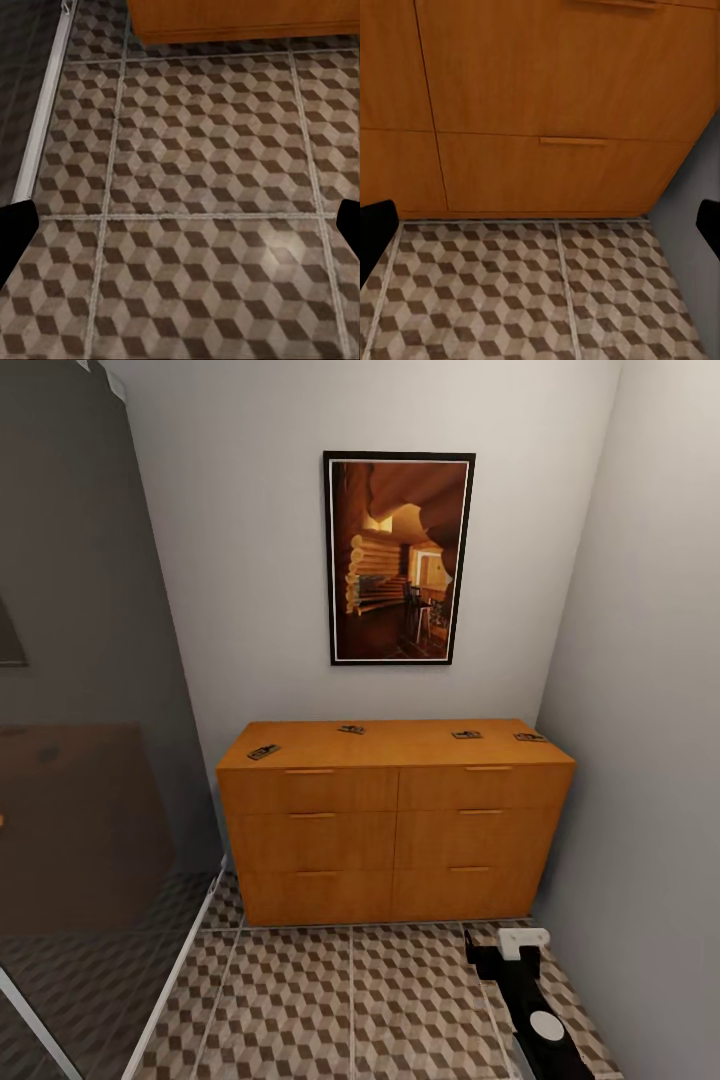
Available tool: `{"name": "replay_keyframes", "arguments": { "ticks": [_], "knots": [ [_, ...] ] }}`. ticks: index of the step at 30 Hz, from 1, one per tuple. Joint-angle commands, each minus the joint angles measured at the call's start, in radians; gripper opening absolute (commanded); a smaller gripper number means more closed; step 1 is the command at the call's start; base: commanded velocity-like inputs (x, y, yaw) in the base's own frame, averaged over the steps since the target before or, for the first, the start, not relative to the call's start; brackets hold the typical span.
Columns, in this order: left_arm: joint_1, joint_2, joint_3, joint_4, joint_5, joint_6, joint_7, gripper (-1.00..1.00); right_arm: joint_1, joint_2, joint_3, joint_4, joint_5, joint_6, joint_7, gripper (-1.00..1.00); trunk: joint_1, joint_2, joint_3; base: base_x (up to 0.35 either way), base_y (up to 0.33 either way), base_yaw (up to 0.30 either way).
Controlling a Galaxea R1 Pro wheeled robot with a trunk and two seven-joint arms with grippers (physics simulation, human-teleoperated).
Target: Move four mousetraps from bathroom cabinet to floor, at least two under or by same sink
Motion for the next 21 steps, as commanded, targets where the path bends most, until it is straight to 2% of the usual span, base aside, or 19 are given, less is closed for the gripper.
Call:
{"name": "replay_keyframes", "arguments": {
  "ticks": [1,8,21],
  "knots": [
    [-0.001,0.002,-0.001,0.013,0.0,-0.013,0.004,1.0,0.0,-0.001,0.002,-0.015,0.007,0.015,-0.006,1.0,0.0,-0.001,-0.001,0.0,0.0,0.0],
    [-0.001,0.011,0.0,0.107,0.001,-0.125,0.005,1.0,0.0,-0.001,0.002,-0.185,0.007,0.168,-0.007,1.0,0.0,-0.001,-0.001,0.0,0.0,0.0],
    [-0.001,0.013,-0.002,0.163,0.001,-0.159,0.005,1.0,-0.004,-0.005,0.002,-0.467,0.007,0.409,-0.016,1.0,0.0,-0.001,-0.001,0.0,0.0,0.0]
  ]
}}
